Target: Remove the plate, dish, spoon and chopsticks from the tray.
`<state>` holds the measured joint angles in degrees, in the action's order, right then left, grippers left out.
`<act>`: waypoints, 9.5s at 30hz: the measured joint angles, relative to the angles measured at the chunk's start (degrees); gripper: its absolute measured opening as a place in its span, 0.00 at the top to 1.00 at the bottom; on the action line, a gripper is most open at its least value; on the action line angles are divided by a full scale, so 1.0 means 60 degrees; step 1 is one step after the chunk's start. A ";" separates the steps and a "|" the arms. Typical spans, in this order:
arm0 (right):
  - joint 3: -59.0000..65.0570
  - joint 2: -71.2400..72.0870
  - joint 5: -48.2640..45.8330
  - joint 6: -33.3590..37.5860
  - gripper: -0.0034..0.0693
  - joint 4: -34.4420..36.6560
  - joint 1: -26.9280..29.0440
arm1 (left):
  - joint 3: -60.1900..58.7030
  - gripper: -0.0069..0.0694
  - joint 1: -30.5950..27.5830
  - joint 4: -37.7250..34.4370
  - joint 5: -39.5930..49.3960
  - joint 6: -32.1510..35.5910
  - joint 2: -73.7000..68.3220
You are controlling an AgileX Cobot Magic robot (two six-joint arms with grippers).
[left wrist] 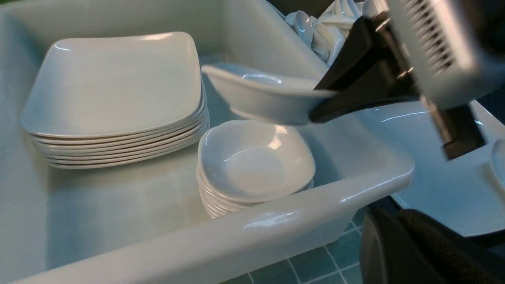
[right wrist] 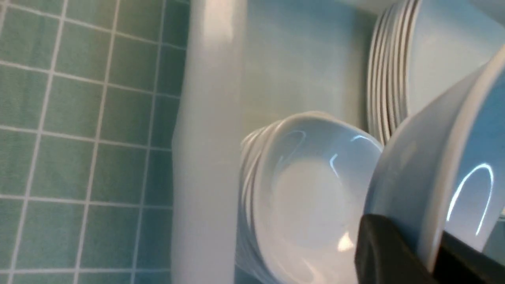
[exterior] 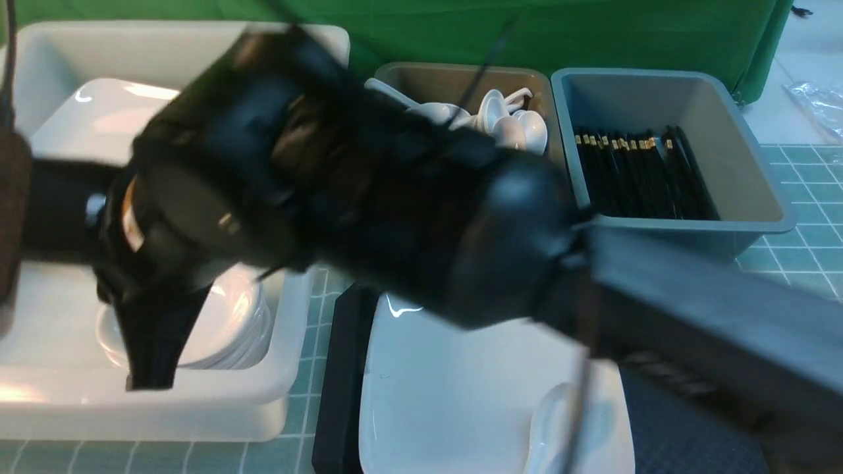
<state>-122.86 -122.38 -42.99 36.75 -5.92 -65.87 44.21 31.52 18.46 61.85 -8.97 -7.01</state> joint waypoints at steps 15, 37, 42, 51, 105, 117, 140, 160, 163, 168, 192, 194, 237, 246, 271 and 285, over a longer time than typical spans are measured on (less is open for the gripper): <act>-0.0868 -0.1279 -0.0387 -0.0660 0.35 -0.0351 0.0283 | 0.0000 0.89 0.0000 -0.0666 -0.0320 0.0757 0.0062; 0.4993 0.6154 -0.3633 -0.6416 0.81 -0.1495 0.1572 | 0.0830 0.89 0.0000 -0.3890 -0.1554 0.2539 -0.6340; 0.8321 0.8734 -0.3586 -0.7271 0.81 -0.1611 0.2369 | 0.1353 0.89 0.0087 -0.5258 -0.2050 0.3565 -0.9077; 1.1899 1.2874 -0.3240 -0.7782 0.79 -0.1623 0.3030 | 0.3083 0.89 0.2853 -0.4896 -0.3331 0.2047 -1.3506; 1.2225 1.5083 -0.3325 -0.8882 0.73 -0.1516 0.3030 | 1.1310 0.66 -0.0563 -0.1524 -0.6361 0.1572 -1.9038; 1.2225 1.5083 -0.3267 -0.8643 0.73 -0.1269 0.3030 | 1.1625 0.31 -0.0581 -0.1486 -0.2926 0.1979 -1.8077; 1.2225 1.5083 -0.2792 -0.8180 0.71 -0.1356 0.3030 | -0.0156 0.77 0.3319 -0.2280 -0.4543 0.8355 -1.1432; 1.2225 1.5083 -0.2469 -0.8280 0.71 -0.1305 0.3030 | -0.0861 0.41 0.3319 0.0109 -0.6872 0.9420 -1.3304; 1.2225 1.5083 -0.2469 -0.8283 0.71 -0.1295 0.3030 | -0.0861 0.44 0.3319 0.0831 -0.7133 0.9034 -1.3683; 1.2225 1.5083 -0.2469 -0.8283 0.70 -0.1295 0.3030 | -0.0841 0.48 0.3330 0.2366 -0.7377 0.7676 -1.4029; 1.2225 1.5083 -0.2351 -0.8407 0.68 -0.1285 0.3030 | 0.0227 0.87 0.5412 0.1278 -0.5443 0.6497 -1.1514; 1.2225 1.5083 -0.2059 -0.8547 0.70 -0.1285 0.3030 | 0.0669 0.88 0.5575 0.0543 -0.5206 0.6523 -1.0755; 1.1391 1.2783 0.0215 -0.7927 0.92 -0.1246 0.3030 | 0.3041 0.87 -0.3134 0.4839 -0.4609 0.5254 -1.3423; 1.1391 1.2791 0.0028 -0.7760 0.92 -0.0884 0.3030 | 0.3041 0.85 -0.3144 0.5378 -0.4972 0.4752 -1.4113; 1.1391 1.2791 -0.0125 -0.7038 0.90 0.0140 0.3030 | 0.2294 0.75 -0.3144 -0.3594 -0.4784 0.5102 -0.7724; 1.1391 1.2791 -0.0135 -0.7947 0.90 0.0140 0.3030 | -0.2243 0.90 -0.3144 -0.7813 -0.8270 0.8036 -0.2098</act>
<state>-54.51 -45.64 -43.80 -10.93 -5.08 -47.69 30.75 12.65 -28.42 12.23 39.24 -19.60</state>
